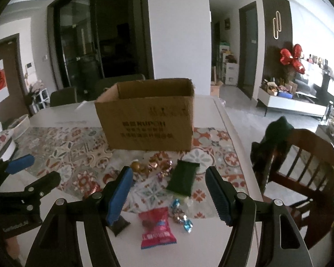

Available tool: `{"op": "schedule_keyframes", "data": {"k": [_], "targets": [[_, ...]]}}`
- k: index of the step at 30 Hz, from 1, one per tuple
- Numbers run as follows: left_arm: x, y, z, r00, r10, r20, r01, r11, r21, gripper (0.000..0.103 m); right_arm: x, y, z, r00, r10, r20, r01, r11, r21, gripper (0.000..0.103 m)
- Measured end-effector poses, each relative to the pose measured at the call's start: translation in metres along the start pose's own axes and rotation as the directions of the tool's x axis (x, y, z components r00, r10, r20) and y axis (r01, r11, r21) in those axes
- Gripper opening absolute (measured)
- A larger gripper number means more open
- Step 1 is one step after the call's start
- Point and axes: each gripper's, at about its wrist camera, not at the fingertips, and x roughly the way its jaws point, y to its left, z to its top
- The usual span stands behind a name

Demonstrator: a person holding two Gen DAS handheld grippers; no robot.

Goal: Organize snacks
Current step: 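Withdraw both tools from the box back toward the snacks, then grasp the red wafer bar with the left tool while the right tool grasps a blue wrapped candy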

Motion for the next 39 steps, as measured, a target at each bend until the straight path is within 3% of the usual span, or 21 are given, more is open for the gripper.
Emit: {"op": "schedule_keyframes", "data": {"k": [10, 19, 31, 39], "targets": [[0.02, 0.006, -0.021, 0.998, 0.059, 0.008, -0.059, 0.998, 0.006, 0.076, 0.018, 0.003, -0.028, 0.996, -0.078, -0.039, 0.078, 0.997, -0.01, 0.068], [0.055, 0.007, -0.031, 0.997, 0.061, -0.047, -0.061, 0.998, 0.002, 0.06, 0.047, -0.002, -0.04, 0.988, -0.108, -0.107, 0.107, 0.994, -0.013, 0.067], [0.1, 0.005, -0.037, 0.989, 0.053, -0.141, -0.053, 0.999, -0.001, 0.043, 0.081, -0.006, -0.058, 0.971, -0.096, -0.22, 0.097, 0.995, -0.006, 0.043], [0.119, 0.005, -0.039, 0.983, 0.035, -0.181, -0.038, 0.999, -0.009, 0.034, 0.094, -0.006, -0.064, 0.961, -0.091, -0.262, 0.091, 0.996, -0.01, 0.035]]}}
